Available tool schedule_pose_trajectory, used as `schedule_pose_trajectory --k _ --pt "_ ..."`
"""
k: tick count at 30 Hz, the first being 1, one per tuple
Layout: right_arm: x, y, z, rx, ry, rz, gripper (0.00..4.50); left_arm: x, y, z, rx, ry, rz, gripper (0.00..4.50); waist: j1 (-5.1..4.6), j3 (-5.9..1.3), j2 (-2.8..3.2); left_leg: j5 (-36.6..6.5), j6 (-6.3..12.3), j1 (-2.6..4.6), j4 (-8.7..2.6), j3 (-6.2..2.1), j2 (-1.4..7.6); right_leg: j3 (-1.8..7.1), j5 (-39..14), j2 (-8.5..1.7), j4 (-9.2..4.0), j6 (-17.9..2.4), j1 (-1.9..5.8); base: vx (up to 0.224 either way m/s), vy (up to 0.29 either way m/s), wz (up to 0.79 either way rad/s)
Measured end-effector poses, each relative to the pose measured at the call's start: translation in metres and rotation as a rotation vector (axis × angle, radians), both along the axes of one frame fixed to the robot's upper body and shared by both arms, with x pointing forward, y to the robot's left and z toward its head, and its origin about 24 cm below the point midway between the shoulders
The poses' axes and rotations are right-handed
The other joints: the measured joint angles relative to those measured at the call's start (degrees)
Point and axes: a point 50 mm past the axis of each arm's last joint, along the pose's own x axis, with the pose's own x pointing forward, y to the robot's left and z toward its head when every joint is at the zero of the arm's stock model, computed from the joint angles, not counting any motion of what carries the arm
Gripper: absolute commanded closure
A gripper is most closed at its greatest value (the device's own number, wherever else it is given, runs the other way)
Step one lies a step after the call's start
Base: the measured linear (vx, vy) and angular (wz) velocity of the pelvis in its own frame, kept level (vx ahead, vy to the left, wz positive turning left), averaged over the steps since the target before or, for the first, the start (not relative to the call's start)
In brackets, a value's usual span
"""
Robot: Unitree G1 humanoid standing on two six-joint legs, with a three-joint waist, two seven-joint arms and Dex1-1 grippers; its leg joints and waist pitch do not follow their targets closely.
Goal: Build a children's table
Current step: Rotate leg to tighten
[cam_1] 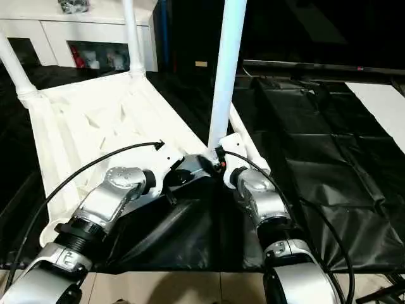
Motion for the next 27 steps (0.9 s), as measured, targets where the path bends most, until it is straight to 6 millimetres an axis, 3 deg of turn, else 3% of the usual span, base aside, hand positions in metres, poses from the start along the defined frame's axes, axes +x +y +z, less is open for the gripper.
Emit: schedule_pose_trajectory --k 6,14,21,23,27 --pt "-0.008 -0.013 0.003 -0.034 -0.008 0.209 0.8 -0.005 0.013 0.003 -0.02 0.041 -0.098 4.5 0.33 -0.01 0.02 0.0 0.0 -0.01 -0.16 0.01 0.07 -0.06 0.0 0.03 0.04 0.0 -0.04 0.0 0.0 0.0" --pt "-0.029 -0.032 0.01 -0.078 0.027 0.569 0.8 -0.016 0.03 0.005 -0.03 0.113 -0.302 4.5 1.93 0.03 -0.04 0.0 0.01 -0.05 0.03 0.02 0.15 0.01 0.2 0.0 -0.03 -0.3 -0.08 0.0 0.0 0.0" --pt "-0.038 -0.038 0.015 -0.081 0.088 0.716 0.92 -0.022 0.038 0.005 -0.032 0.166 -0.4 4.5 2.34 0.04 -0.06 0.0 0.01 -0.04 0.04 0.02 0.17 0.0 0.2 0.0 0.01 -0.3 -0.06 0.0 0.0 0.0" --pt "-0.04 -0.038 0.014 -0.07 0.097 0.719 1.27 -0.022 0.039 0.005 -0.03 0.167 -0.407 4.5 2.45 0.06 -0.08 0.0 0.01 -0.04 0.04 0.02 0.17 0.0 0.2 0.0 0.01 -0.3 -0.05 0.0 0.0 0.0" --pt "-0.041 -0.036 0.014 -0.055 0.103 0.719 1.52 -0.022 0.039 0.005 -0.03 0.168 -0.416 4.5 2.67 0.06 -0.08 0.0 0.01 -0.05 0.04 0.02 0.17 0.01 0.2 0.0 0.01 -0.3 -0.04 0.0 0.0 0.0"
